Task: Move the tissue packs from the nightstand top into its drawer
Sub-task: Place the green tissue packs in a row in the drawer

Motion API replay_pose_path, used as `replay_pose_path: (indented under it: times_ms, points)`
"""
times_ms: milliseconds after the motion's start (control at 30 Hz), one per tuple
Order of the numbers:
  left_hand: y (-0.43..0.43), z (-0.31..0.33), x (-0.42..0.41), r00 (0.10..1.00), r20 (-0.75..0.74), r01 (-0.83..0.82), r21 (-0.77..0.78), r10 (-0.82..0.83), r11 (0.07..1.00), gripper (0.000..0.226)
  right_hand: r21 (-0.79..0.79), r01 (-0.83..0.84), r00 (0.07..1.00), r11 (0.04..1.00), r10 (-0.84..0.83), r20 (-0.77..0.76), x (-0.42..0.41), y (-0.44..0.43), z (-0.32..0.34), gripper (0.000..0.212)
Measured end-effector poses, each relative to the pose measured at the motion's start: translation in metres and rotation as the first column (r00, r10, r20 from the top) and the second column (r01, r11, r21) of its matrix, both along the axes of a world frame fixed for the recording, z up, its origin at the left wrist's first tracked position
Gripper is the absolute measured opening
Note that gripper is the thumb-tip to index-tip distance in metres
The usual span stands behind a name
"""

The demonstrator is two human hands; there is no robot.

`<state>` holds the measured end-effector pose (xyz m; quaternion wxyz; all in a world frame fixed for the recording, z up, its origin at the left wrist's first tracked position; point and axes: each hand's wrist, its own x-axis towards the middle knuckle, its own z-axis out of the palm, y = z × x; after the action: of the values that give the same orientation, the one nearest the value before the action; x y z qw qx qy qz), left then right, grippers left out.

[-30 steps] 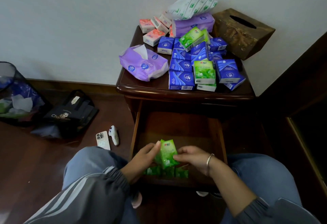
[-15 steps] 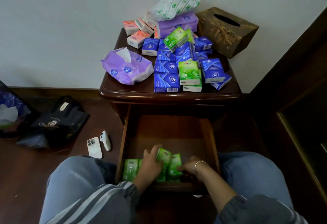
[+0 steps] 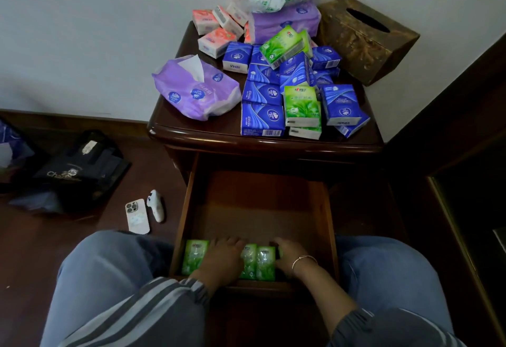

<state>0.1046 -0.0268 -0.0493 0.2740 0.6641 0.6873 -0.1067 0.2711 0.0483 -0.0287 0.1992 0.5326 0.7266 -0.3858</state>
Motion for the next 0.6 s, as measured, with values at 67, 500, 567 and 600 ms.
replay_pose_path:
  times_ms: [67,500,567,600]
  points:
    - [-0.001,-0.003,-0.001,1.000,0.011,-0.002,-0.015,0.002,1.000,0.057,0.048,0.053,0.998,0.997,-0.052,-0.027,0.001,-0.002,-0.004,0.044]
    - [-0.004,-0.003,-0.007,0.994,0.056,-0.096,-0.034,0.097,0.995,0.055,-0.020,0.351,0.934,0.936,-0.351,-0.063,0.016,0.024,0.018,0.036]
    - [-0.005,-0.005,-0.006,0.993,0.059,-0.099,-0.034,0.101,0.995,0.055,-0.231,0.427,0.852,0.874,-0.474,-0.221,0.012,0.025,0.021,0.039]
    - [-0.005,-0.006,-0.006,0.993,0.060,-0.100,-0.029,0.102,0.995,0.055,-0.321,0.423,0.832,0.848,-0.503,-0.234,0.010,0.023,0.021,0.042]
